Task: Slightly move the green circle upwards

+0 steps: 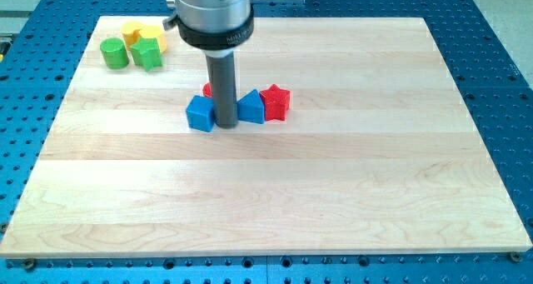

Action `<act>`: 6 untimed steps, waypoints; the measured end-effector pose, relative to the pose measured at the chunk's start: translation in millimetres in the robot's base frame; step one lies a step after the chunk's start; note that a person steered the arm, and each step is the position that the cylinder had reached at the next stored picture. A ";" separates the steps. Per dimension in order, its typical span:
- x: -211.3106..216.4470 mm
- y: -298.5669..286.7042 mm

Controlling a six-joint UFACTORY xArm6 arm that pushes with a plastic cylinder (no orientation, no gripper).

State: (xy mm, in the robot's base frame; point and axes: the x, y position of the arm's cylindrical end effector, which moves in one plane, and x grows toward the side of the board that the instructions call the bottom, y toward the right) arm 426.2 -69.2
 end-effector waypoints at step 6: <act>-118.0 -227.7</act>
